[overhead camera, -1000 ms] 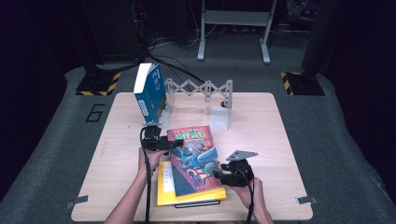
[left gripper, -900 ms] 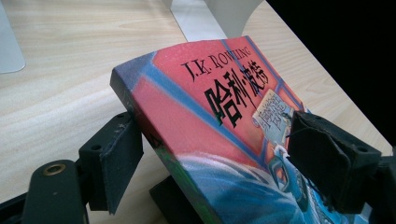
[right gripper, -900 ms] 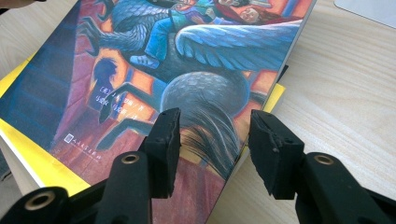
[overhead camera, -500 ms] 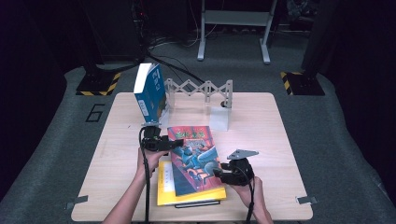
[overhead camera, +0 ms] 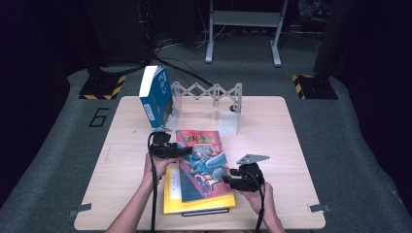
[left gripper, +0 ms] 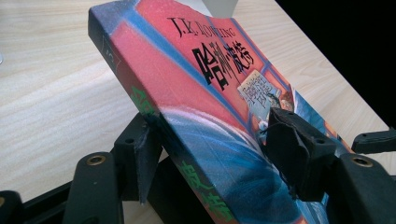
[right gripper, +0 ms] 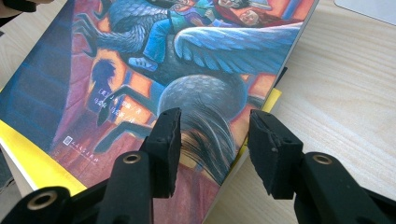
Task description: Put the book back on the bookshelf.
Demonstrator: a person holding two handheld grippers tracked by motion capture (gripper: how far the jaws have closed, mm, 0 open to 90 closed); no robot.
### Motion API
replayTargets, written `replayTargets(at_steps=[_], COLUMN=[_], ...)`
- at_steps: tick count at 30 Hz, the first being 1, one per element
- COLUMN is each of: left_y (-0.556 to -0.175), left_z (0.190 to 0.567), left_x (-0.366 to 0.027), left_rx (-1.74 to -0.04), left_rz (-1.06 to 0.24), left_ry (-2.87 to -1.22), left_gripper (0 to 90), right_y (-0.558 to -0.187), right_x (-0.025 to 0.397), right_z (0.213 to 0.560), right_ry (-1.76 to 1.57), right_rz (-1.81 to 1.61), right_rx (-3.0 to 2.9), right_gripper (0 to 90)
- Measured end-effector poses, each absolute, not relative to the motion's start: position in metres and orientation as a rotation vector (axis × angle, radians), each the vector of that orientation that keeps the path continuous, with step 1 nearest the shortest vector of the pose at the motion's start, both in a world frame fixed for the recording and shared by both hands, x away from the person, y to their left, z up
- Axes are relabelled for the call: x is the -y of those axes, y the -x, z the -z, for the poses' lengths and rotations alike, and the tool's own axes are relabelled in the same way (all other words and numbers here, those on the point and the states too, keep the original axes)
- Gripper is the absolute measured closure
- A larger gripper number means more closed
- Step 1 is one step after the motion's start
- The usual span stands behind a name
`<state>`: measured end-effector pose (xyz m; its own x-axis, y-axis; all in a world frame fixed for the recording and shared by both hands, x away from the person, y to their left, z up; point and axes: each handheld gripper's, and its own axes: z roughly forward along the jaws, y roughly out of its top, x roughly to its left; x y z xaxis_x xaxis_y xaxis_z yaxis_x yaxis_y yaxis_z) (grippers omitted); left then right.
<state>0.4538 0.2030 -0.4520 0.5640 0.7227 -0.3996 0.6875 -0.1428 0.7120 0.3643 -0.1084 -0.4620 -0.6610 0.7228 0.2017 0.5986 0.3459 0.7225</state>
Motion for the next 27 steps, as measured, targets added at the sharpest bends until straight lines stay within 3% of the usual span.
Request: replayTargets(at_steps=[9, 15, 21, 27], left_y=[-0.453, -0.451, -0.448, -0.450], left_z=[0.446, 0.442, 0.439, 0.436], left_x=[-0.201, -0.200, -0.199, -0.199], left_rx=[-1.139, -1.125, -1.131, -1.130], left_rz=[-0.078, -0.094, -0.104, -0.087], left_ry=[-1.887, -1.885, -1.879, -1.888], left_gripper=[45.8, 52.0, 53.3, 52.4], right_y=[-0.366, -0.377, -0.394, -0.400], right_x=[0.111, 0.110, 0.107, 0.109], right_z=[0.462, 0.464, 0.468, 0.473], right_ry=[-1.224, -1.292, -1.346, -1.389], right_rz=[-1.218, -1.240, -1.283, -1.342], right_rx=[-2.455, -2.443, -2.434, -2.436], right_gripper=[54.2, 48.4, 42.2, 42.0])
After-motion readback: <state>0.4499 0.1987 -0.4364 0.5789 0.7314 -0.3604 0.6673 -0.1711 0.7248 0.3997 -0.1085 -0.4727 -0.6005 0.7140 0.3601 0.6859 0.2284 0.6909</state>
